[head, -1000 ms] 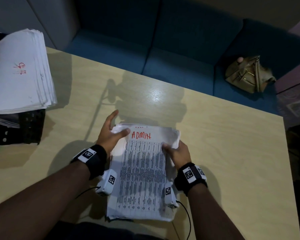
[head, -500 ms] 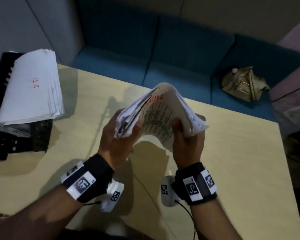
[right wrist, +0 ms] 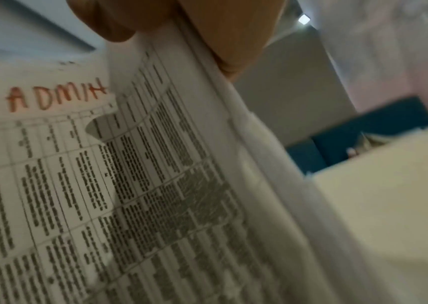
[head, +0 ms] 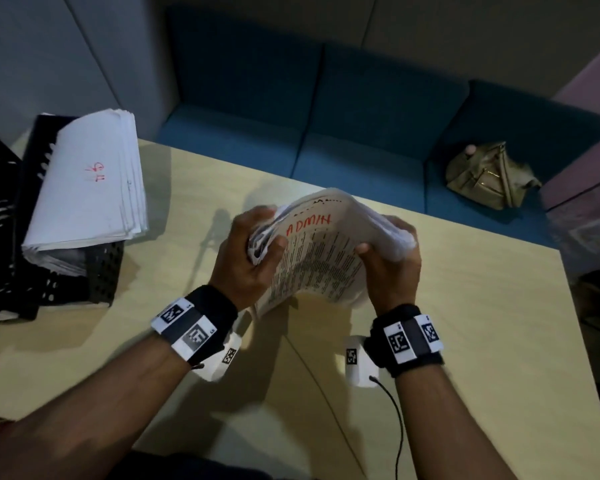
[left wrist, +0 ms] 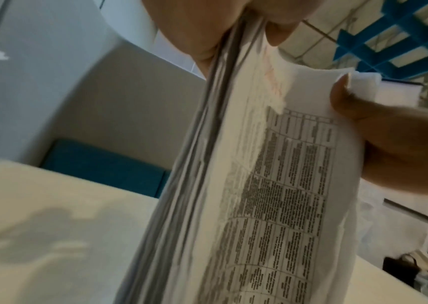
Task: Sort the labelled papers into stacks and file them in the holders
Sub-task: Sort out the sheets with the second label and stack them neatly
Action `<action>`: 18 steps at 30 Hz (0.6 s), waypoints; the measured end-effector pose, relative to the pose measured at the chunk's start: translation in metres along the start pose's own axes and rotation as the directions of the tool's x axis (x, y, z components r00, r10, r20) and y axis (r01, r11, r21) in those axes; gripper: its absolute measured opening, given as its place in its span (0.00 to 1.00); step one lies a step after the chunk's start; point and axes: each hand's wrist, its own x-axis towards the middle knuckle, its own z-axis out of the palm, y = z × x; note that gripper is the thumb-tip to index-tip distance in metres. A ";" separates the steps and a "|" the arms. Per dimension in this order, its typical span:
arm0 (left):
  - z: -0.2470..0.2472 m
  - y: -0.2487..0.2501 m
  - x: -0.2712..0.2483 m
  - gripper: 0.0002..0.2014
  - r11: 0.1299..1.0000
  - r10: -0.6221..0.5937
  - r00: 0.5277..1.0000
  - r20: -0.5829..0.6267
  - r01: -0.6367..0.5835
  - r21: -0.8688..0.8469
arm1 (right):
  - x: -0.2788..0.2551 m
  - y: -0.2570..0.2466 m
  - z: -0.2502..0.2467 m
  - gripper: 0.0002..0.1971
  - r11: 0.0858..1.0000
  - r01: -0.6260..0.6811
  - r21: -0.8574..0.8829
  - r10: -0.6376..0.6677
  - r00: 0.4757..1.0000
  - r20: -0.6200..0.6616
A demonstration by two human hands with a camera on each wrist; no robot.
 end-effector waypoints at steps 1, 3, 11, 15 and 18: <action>0.001 0.000 -0.001 0.32 0.994 -0.097 0.995 -0.027 0.095 -0.060 | 0.001 0.005 0.002 0.27 0.996 -0.090 -0.026 0.090 0.996 0.000; 0.006 0.000 -0.003 0.41 0.940 -0.315 0.949 -0.003 0.312 -0.139 | -0.002 0.017 0.009 0.19 0.972 -0.235 -0.006 0.235 0.972 0.018; 0.015 -0.002 -0.027 0.14 0.852 -0.494 0.869 0.015 0.487 -0.193 | -0.017 0.024 0.030 0.17 0.961 -0.276 0.008 0.276 0.960 -0.047; 0.003 -0.002 -0.033 0.16 0.796 -0.549 0.832 0.077 0.549 -0.254 | -0.020 0.028 0.036 0.18 0.940 -0.337 -0.056 0.336 0.942 -0.015; -0.026 0.006 -0.032 0.18 0.822 -0.530 0.847 0.049 0.527 -0.218 | -0.003 0.004 0.042 0.13 0.956 -0.292 -0.032 0.294 0.948 0.125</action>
